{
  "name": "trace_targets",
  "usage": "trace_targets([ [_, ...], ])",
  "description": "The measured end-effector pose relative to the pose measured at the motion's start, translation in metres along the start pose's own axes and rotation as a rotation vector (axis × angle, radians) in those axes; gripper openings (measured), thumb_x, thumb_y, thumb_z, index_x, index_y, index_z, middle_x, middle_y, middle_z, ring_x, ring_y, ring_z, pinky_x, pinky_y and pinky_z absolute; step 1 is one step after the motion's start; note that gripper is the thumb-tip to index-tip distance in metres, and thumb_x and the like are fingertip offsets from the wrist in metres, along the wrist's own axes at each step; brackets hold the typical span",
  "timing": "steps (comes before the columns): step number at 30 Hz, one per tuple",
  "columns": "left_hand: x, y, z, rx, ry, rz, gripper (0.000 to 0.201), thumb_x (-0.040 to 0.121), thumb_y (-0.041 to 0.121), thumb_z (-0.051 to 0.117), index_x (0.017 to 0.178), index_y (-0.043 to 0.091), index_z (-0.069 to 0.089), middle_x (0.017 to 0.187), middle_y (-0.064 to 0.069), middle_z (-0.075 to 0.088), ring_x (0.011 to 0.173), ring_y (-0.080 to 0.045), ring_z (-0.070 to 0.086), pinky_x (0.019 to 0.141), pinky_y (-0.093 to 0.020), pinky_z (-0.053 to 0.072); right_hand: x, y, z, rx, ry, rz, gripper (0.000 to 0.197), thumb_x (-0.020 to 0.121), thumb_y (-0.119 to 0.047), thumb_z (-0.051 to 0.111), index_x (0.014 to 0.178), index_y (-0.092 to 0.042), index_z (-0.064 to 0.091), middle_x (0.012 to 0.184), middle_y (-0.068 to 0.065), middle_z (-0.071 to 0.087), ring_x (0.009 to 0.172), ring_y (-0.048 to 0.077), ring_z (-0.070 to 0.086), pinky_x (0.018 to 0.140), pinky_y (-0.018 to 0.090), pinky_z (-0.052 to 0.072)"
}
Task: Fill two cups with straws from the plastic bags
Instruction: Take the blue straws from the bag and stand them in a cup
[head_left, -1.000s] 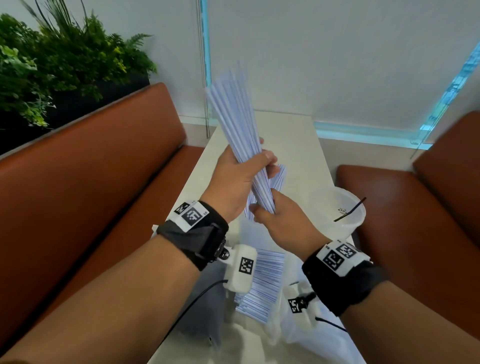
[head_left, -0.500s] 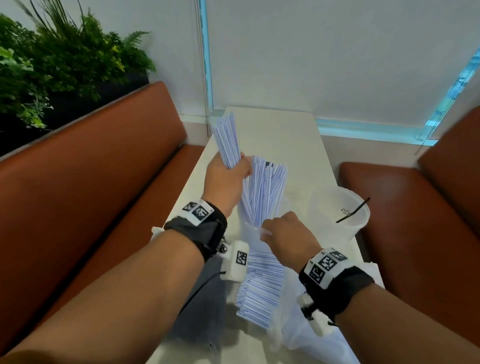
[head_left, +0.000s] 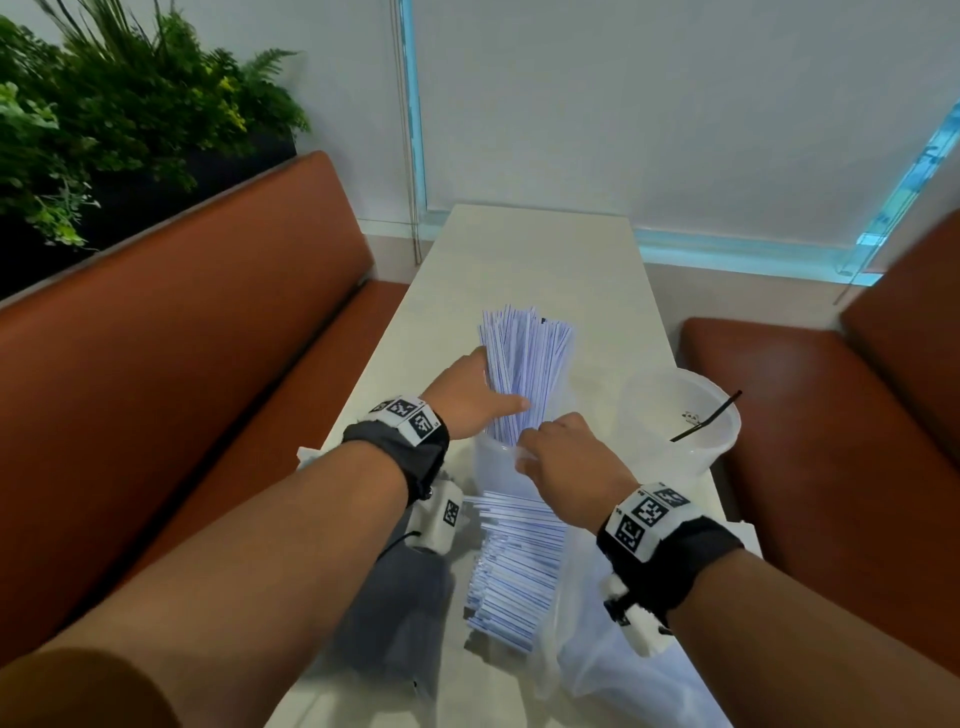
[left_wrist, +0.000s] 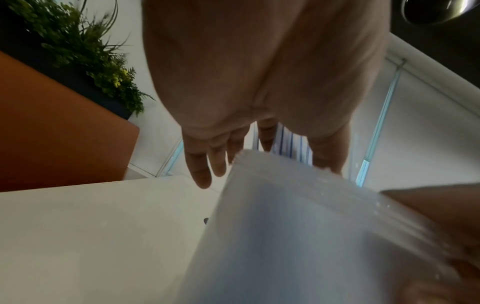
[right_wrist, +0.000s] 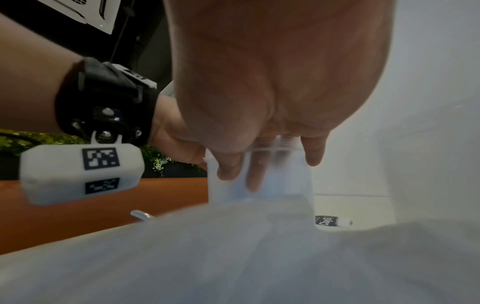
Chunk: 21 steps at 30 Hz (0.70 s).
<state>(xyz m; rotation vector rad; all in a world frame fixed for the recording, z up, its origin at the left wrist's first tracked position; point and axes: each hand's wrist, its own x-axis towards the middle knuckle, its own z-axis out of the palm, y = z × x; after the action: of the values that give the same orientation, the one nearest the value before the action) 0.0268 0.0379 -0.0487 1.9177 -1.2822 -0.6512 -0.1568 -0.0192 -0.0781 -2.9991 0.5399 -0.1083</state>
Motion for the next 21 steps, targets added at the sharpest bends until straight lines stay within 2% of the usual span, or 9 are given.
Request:
trace_targets([
  [3, -0.010, -0.011, -0.010, -0.066, 0.026, -0.017, 0.085, 0.073, 0.051, 0.083, 0.143, 0.030, 0.040, 0.137, 0.010, 0.055, 0.130, -0.014, 0.051, 0.108, -0.039, 0.042, -0.004, -0.002, -0.007, 0.050, -0.023, 0.029, 0.026, 0.102, -0.027, 0.047, 0.125, -0.020, 0.056, 0.118, 0.001, 0.057, 0.118, 0.026, 0.044, 0.102, 0.033, 0.032],
  [5, -0.021, -0.015, -0.015, -0.160, 0.092, -0.026, 0.103, 0.062, 0.062, 0.084, 0.146, 0.044, 0.027, 0.139, 0.011, 0.046, 0.131, -0.013, 0.046, 0.107, -0.040, 0.043, -0.012, -0.005, -0.012, 0.149, 0.040, 0.064, 0.036, 0.094, -0.026, 0.054, 0.130, -0.024, 0.057, 0.126, -0.003, 0.055, 0.124, 0.023, 0.041, 0.106, 0.038, 0.036],
  [7, -0.034, -0.017, -0.019, -0.230, 0.213, -0.025, 0.104, 0.059, 0.068, 0.083, 0.143, 0.056, 0.022, 0.139, 0.010, 0.040, 0.124, -0.013, 0.051, 0.100, -0.038, 0.047, -0.023, -0.013, -0.016, 0.192, 0.304, 0.061, 0.029, 0.086, -0.025, 0.057, 0.114, -0.025, 0.065, 0.110, -0.006, 0.059, 0.108, 0.020, 0.050, 0.092, 0.039, 0.045],
  [9, -0.046, -0.015, -0.019, -0.229, 0.381, 0.013, 0.091, 0.065, 0.068, 0.078, 0.139, 0.050, 0.029, 0.135, 0.013, 0.042, 0.113, -0.003, 0.055, 0.090, -0.028, 0.049, -0.033, -0.016, -0.017, 0.162, 0.497, 0.134, 0.014, 0.085, -0.033, 0.051, 0.094, -0.027, 0.061, 0.084, -0.012, 0.055, 0.080, 0.016, 0.053, 0.069, 0.036, 0.046],
  [10, -0.053, -0.013, -0.018, -0.189, 0.463, 0.041, 0.079, 0.069, 0.067, 0.074, 0.134, 0.045, 0.035, 0.129, 0.014, 0.045, 0.107, 0.000, 0.055, 0.086, -0.023, 0.047, -0.037, -0.015, -0.017, 0.156, 0.466, 0.225, 0.014, 0.087, -0.039, 0.046, 0.091, -0.029, 0.054, 0.076, -0.014, 0.052, 0.071, 0.016, 0.052, 0.062, 0.034, 0.043],
  [13, -0.077, -0.004, -0.008, -0.007, 0.566, 0.144, 0.044, 0.077, 0.065, 0.058, 0.109, 0.036, 0.049, 0.107, 0.020, 0.046, 0.094, 0.001, 0.053, 0.074, -0.010, 0.040, -0.045, -0.004, -0.004, 0.097, 0.056, 0.562, 0.034, 0.090, -0.062, 0.035, 0.095, -0.029, 0.039, 0.072, -0.012, 0.048, 0.066, 0.019, 0.053, 0.057, 0.033, 0.036],
  [16, -0.099, 0.005, 0.021, 0.191, 0.306, 0.299, 0.023, 0.086, 0.054, 0.050, 0.092, 0.032, 0.056, 0.095, 0.017, 0.048, 0.084, -0.002, 0.052, 0.073, -0.018, 0.043, -0.048, 0.003, 0.009, -0.006, -0.112, 0.680, 0.052, 0.083, -0.076, 0.039, 0.096, -0.025, 0.043, 0.071, -0.011, 0.046, 0.063, 0.018, 0.048, 0.055, 0.031, 0.032],
  [19, -0.104, 0.004, 0.060, 0.602, -0.160, 0.414, 0.028, 0.096, 0.039, 0.051, 0.113, 0.022, 0.065, 0.111, 0.004, 0.055, 0.100, -0.017, 0.055, 0.082, -0.035, 0.047, -0.045, 0.003, 0.013, 0.023, -0.199, 0.659, 0.039, 0.086, -0.062, 0.056, 0.093, -0.023, 0.057, 0.087, -0.005, 0.063, 0.072, 0.019, 0.053, 0.060, 0.030, 0.037],
  [21, -0.098, 0.001, 0.075, 0.771, -0.291, 0.410, 0.037, 0.099, 0.034, 0.051, 0.127, 0.012, 0.061, 0.123, -0.005, 0.054, 0.110, -0.025, 0.053, 0.090, -0.040, 0.047, -0.043, 0.004, 0.011, 0.075, -0.194, 0.644, 0.028, 0.089, -0.051, 0.057, 0.091, -0.023, 0.057, 0.092, -0.002, 0.063, 0.077, 0.021, 0.055, 0.066, 0.029, 0.041],
])
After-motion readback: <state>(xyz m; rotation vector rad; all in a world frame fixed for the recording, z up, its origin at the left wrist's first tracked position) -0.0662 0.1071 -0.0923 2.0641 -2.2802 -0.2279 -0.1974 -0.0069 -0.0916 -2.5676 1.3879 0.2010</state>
